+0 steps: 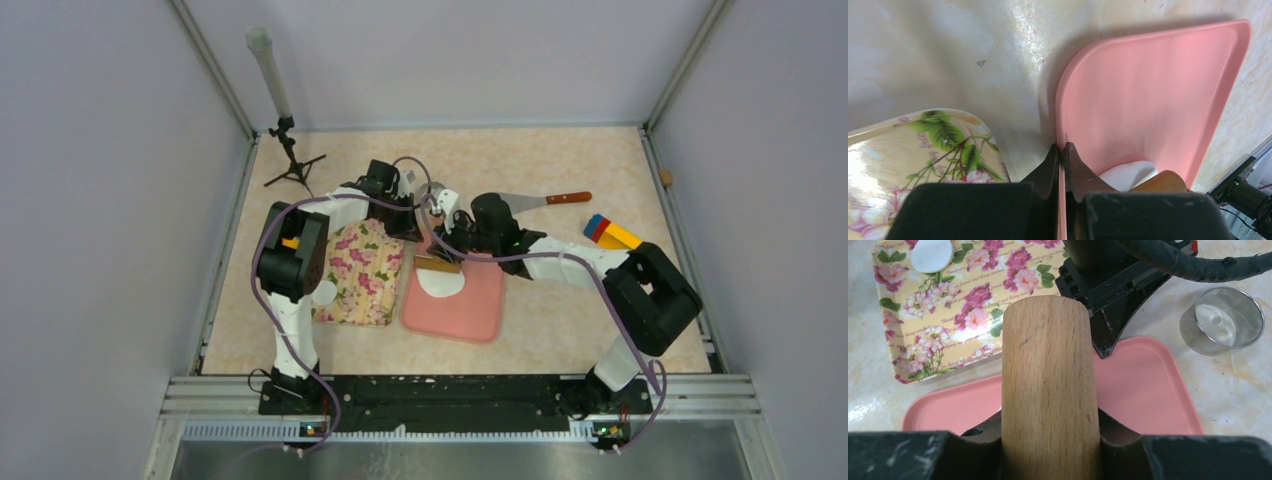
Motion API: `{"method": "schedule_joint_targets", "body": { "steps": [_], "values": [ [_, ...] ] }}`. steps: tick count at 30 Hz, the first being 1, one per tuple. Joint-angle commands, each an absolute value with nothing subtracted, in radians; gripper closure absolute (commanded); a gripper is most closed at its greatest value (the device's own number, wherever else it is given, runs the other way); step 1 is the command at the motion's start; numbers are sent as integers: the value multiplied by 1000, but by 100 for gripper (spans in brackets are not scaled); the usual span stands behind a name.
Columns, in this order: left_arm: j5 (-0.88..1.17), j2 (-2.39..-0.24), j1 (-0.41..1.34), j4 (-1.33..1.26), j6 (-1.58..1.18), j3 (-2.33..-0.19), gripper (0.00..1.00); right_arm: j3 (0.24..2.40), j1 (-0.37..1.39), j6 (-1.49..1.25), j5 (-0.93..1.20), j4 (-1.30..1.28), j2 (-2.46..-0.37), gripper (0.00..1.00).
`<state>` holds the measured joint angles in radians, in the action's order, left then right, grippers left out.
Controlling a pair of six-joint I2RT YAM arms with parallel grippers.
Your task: Roll out the dumpling wrappers from the dough
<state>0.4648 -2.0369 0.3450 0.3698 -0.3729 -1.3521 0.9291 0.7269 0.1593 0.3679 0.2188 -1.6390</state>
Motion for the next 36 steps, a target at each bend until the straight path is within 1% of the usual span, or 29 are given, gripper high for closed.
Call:
{"method": "schedule_joint_targets", "body": {
  "steps": [1, 12, 24, 26, 29, 33, 36],
  "values": [
    [439, -2016, 333, 448, -359, -1320, 100, 837, 767, 176, 458, -93, -1702, 100],
    [437, -2012, 333, 449, -358, -1319, 100, 830, 767, 152, 529, -122, -1724, 100],
    [444, -2008, 329, 446, -359, -1316, 100, 834, 767, 152, 556, -134, -1737, 100],
    [446, -2008, 329, 446, -359, -1317, 100, 847, 767, 173, 574, -152, -1721, 100],
    [445, -2011, 330, 445, -360, -1317, 100, 879, 746, 173, 614, -154, -1641, 100],
    [448, -2016, 330, 441, -363, -1318, 100, 919, 689, 62, 643, -45, -1524, 100],
    [446, -2016, 330, 438, -365, -1317, 100, 987, 659, -36, 645, -7, -1522, 100]
  ]
}}
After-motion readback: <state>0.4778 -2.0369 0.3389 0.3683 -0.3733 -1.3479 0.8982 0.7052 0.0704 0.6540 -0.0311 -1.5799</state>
